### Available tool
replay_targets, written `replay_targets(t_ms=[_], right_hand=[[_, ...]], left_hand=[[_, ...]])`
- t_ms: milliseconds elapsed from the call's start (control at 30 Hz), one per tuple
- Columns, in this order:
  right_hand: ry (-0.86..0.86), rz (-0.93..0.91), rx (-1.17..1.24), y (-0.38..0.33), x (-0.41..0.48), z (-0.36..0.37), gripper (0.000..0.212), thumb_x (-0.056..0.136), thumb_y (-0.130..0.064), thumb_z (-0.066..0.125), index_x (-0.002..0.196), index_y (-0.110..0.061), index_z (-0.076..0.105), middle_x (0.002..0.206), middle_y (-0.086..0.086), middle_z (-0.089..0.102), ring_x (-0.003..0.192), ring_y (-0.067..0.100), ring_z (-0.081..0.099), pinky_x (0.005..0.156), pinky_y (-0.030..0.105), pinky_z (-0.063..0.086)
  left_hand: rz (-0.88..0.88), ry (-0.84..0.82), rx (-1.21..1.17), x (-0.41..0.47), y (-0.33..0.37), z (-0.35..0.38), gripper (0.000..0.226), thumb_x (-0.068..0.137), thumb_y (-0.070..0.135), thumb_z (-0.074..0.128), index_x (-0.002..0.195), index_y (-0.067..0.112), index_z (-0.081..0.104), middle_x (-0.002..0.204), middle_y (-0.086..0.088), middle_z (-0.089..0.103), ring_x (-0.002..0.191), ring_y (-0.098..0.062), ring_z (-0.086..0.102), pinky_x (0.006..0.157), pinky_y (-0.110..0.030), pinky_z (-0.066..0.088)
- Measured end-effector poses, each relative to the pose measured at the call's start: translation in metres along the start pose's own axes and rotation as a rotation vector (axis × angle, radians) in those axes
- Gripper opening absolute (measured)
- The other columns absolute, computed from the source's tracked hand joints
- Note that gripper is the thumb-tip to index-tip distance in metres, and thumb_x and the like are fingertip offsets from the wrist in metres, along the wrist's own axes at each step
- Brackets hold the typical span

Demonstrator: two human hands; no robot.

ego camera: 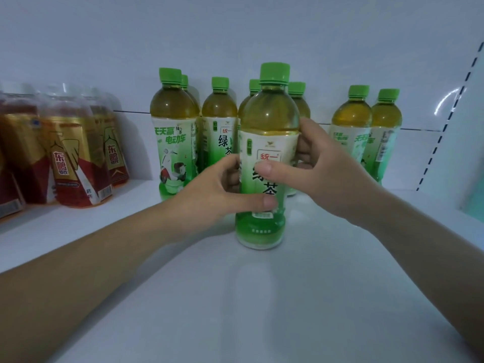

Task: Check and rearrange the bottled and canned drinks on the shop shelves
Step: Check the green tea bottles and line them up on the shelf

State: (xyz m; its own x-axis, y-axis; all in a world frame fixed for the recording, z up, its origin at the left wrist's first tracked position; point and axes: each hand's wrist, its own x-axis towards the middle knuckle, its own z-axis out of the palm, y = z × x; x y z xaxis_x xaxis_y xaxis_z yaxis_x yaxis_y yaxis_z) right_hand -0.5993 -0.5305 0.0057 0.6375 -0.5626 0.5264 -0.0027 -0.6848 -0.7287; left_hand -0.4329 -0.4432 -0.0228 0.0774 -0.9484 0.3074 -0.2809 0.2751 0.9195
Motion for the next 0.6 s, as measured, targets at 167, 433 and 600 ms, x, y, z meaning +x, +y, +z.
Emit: replay_targets(t_ms=[167,433,600], right_hand=[[0.113,-0.03,-0.156,-0.001,0.0,0.002,0.078,0.049,-0.073,0.078,0.115,-0.037,0.055,0.101,-0.011,0.074,0.091,0.009,0.073,0.08,0.041,0.062],[0.054,-0.042,0.01,0.002,0.0,0.001,0.085,0.064,-0.046,0.09,0.137,-0.026,0.051,0.111,-0.005,0.075,0.1,0.014,0.073,0.089,0.044,0.06],[0.176,-0.064,-0.194,0.001,-0.002,0.002,0.078,0.048,-0.076,0.076,0.113,-0.038,0.055,0.095,-0.011,0.072,0.083,0.006,0.071,0.075,0.038,0.062]], left_hand=[[0.043,0.098,0.16,-0.003,0.001,0.012,0.082,0.052,0.045,0.094,0.121,0.042,0.051,0.109,0.032,0.066,0.1,0.015,0.061,0.076,-0.011,0.054],[0.023,-0.007,-0.001,0.001,0.0,-0.006,0.078,0.065,0.018,0.09,0.134,0.022,0.053,0.122,0.007,0.071,0.114,-0.009,0.066,0.093,-0.028,0.055],[0.038,0.098,0.116,-0.002,-0.001,0.011,0.073,0.057,0.038,0.09,0.121,0.036,0.054,0.103,0.029,0.07,0.092,0.011,0.066,0.073,-0.012,0.054]])
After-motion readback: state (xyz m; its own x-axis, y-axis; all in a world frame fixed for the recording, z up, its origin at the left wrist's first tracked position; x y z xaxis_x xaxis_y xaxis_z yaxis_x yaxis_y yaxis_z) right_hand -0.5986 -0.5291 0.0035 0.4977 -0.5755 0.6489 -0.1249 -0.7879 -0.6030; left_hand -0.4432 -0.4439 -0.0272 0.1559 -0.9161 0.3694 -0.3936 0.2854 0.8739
